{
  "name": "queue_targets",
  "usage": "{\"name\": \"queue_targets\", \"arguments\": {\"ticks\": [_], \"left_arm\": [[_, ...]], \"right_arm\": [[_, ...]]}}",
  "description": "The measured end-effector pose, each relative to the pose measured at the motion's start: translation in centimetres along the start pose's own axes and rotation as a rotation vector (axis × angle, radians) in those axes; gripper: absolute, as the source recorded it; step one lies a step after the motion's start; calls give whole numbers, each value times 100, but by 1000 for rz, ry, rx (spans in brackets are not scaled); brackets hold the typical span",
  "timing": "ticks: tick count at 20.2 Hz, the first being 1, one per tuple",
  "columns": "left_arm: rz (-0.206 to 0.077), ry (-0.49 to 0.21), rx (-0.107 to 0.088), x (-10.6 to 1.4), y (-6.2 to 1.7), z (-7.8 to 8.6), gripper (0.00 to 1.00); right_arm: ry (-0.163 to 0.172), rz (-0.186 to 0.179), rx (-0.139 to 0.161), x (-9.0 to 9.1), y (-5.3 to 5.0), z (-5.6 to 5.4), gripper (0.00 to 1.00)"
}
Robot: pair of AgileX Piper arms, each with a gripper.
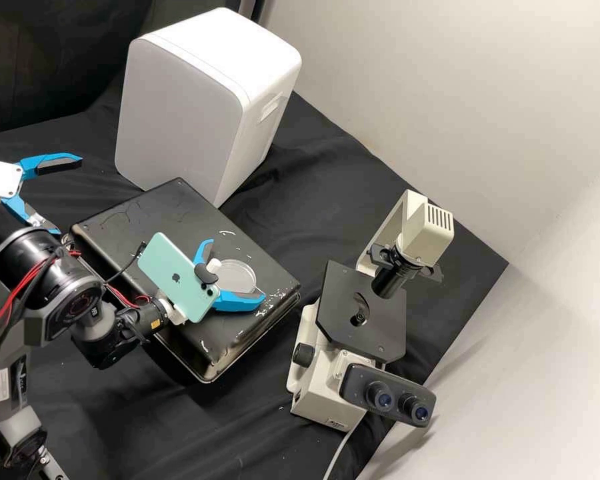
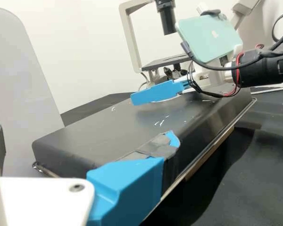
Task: Place the petri dish on the microscope
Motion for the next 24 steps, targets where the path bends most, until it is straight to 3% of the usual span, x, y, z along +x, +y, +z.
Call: {"name": "queue_targets", "arguments": {"ticks": [10, 11, 24], "left_arm": [[0, -1, 0, 0, 0, 2, 100], [0, -1, 0, 0, 0, 2, 100], [0, -1, 0, 0, 0, 2, 100]], "right_arm": [[-21, 15, 2, 151, -29, 83, 100], [-22, 17, 2, 156, -28, 84, 0], [-35, 18, 3, 167, -38, 116, 0]]}}
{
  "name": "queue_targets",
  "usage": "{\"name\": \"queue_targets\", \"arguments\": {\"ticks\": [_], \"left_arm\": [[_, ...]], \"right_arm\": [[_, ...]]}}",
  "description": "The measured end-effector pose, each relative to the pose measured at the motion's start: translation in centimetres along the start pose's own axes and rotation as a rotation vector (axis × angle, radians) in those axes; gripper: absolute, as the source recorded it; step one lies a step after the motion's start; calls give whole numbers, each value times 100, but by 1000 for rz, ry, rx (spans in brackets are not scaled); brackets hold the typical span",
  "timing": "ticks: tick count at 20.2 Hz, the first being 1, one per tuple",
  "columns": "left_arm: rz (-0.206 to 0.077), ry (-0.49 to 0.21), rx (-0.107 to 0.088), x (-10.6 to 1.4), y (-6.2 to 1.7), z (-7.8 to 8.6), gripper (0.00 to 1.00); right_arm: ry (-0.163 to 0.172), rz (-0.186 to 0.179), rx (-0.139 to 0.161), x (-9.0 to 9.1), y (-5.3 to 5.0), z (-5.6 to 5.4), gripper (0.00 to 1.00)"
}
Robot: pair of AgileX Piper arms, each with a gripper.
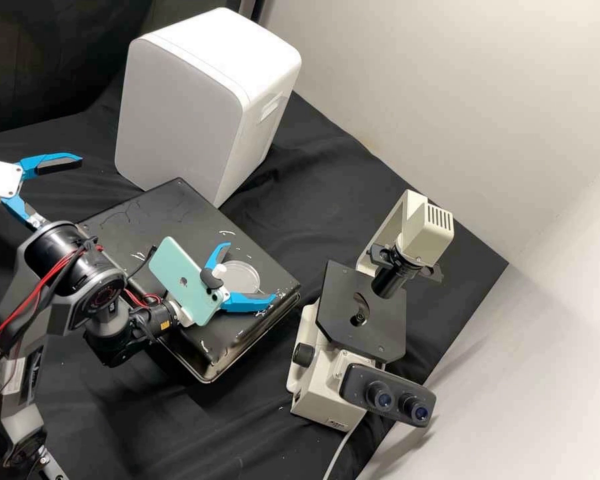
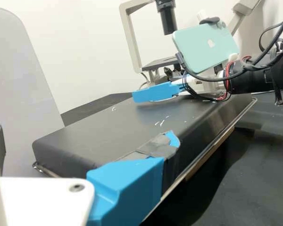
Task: Place the petri dish on the microscope
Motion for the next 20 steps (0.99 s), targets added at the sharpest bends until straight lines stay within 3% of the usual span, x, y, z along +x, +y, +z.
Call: {"name": "queue_targets", "arguments": {"ticks": [8, 10, 15, 20], "left_arm": [[0, 0, 0, 0, 0, 0, 100], [0, 0, 0, 0, 0, 0, 100], [0, 0, 0, 0, 0, 0, 100], [0, 0, 0, 0, 0, 0, 100]], "right_arm": [[-5, 5, 11, 1, 15, 13, 0], [-8, 9, 33, 2, 25, 23, 0], [-9, 11, 40, 4, 38, 34, 0], [8, 19, 51, 1, 81, 24, 0]]}}
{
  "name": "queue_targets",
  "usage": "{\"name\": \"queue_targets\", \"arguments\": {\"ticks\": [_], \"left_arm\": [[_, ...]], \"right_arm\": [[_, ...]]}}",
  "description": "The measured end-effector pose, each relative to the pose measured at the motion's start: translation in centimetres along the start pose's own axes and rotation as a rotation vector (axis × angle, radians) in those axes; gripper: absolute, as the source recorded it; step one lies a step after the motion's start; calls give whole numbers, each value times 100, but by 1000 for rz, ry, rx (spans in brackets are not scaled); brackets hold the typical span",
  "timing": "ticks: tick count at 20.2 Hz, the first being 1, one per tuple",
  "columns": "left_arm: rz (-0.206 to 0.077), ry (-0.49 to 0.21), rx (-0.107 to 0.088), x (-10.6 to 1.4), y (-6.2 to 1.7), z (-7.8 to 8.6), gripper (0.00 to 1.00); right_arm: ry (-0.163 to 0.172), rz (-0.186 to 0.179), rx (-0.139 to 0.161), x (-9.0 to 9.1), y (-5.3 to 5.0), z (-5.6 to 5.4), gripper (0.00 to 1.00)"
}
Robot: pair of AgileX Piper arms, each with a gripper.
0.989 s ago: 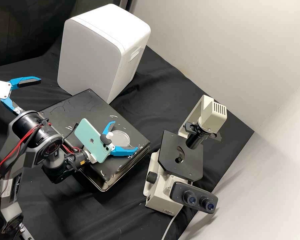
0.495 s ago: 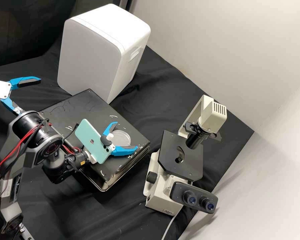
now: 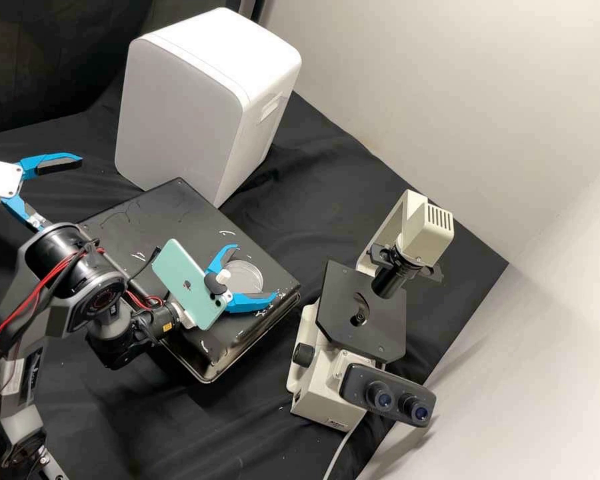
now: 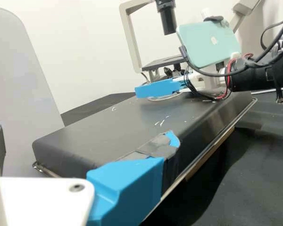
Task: Place the petri dish on the microscope
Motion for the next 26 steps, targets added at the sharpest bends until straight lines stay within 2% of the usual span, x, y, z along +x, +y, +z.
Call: {"name": "queue_targets", "arguments": {"ticks": [3, 8, 10, 12, 14, 17, 20, 26], "left_arm": [[0, 0, 0, 0, 0, 0, 100], [0, 0, 0, 0, 0, 0, 100], [0, 0, 0, 0, 0, 0, 100], [0, 0, 0, 0, 0, 0, 100], [0, 0, 0, 0, 0, 0, 100], [0, 0, 0, 0, 0, 0, 100], [-2, 0, -1, 1, -4, 0, 100], [-2, 0, -1, 1, -4, 0, 100]], "right_arm": [[16, 24, 20, -37, 88, -33, 0], [10, 42, 66, -133, 217, -64, 0], [32, 55, 74, -153, 271, -110, 0], [63, 73, 70, -179, 339, -165, 0], [93, 91, 83, -207, 403, -219, 0], [117, 114, 84, -247, 475, -260, 0], [126, 126, 101, -287, 510, -272, 0], [130, 129, 103, -292, 518, -281, 0]]}}
